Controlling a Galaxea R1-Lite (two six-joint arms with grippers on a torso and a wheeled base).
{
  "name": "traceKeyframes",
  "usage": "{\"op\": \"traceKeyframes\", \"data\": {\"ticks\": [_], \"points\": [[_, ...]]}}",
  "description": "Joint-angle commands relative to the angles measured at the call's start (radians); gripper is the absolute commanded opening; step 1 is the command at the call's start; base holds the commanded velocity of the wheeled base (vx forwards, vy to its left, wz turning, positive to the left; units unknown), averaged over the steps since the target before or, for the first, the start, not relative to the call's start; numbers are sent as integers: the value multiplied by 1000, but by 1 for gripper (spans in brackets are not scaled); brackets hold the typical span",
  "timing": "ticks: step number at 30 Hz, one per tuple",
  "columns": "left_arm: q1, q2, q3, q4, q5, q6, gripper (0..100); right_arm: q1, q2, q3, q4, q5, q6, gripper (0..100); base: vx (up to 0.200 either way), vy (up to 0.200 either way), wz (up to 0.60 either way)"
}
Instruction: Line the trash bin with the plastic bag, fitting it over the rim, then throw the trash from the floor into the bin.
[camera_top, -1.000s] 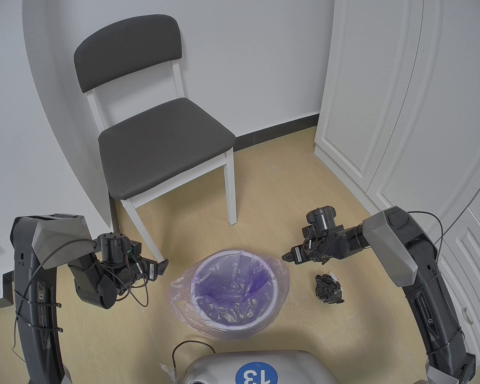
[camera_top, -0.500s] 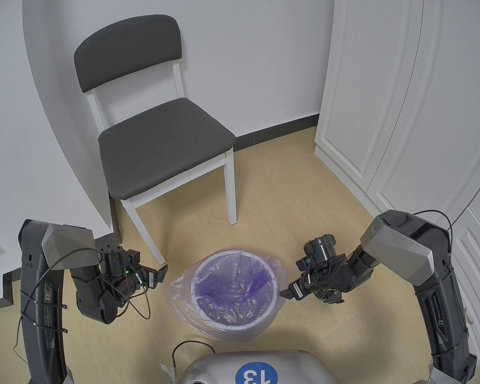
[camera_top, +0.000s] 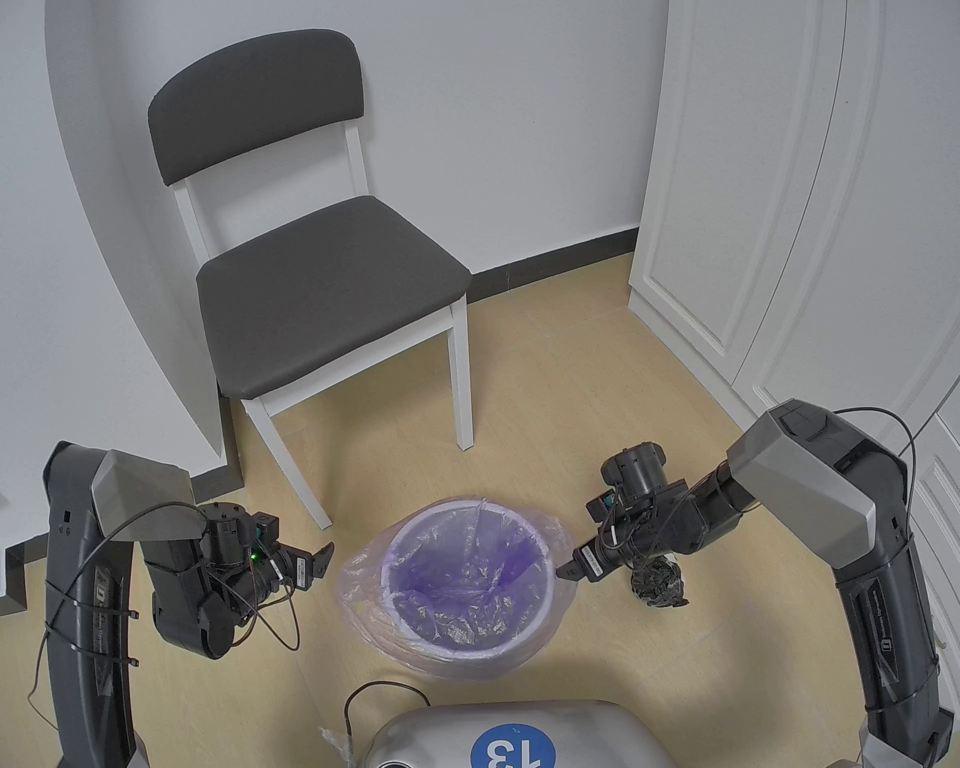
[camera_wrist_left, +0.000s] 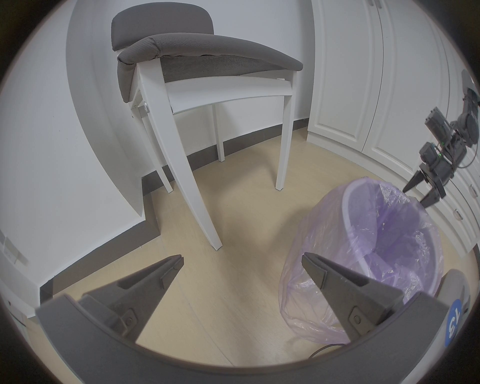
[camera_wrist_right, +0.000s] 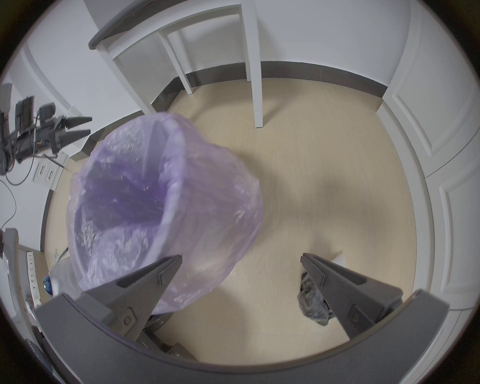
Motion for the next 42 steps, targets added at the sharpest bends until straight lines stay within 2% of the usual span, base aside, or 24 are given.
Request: {"op": "traceKeyframes", "data": {"ticks": [1,7,13,19,21,26,30,33,42], "points": [[-2,4,-6,0,4,4,100,-37,71,-166,85,0,-2,100,0,0,0],[-8,5,-13,1,7,4,100,-43,125,-330,223,-2,-4,100,0,0,0],[-6,7,-12,0,7,4,100,-41,220,-499,355,-3,-59,100,0,0,0],[1,11,-13,-2,7,4,100,-34,255,-499,329,17,-88,100,0,0,0],[3,20,-18,-12,6,4,100,-38,258,-499,309,23,-86,100,0,0,0],[0,37,-13,-66,6,4,100,-52,317,-499,125,23,-82,100,0,0,0],[-2,39,-4,-86,9,4,100,-60,320,-499,98,12,-76,100,0,0,0],[-3,43,4,-106,9,2,100,-60,337,-499,16,-2,-13,100,0,0,0],[0,46,42,-146,9,-2,100,-64,364,-499,-149,-28,84,100,0,0,0]]}}
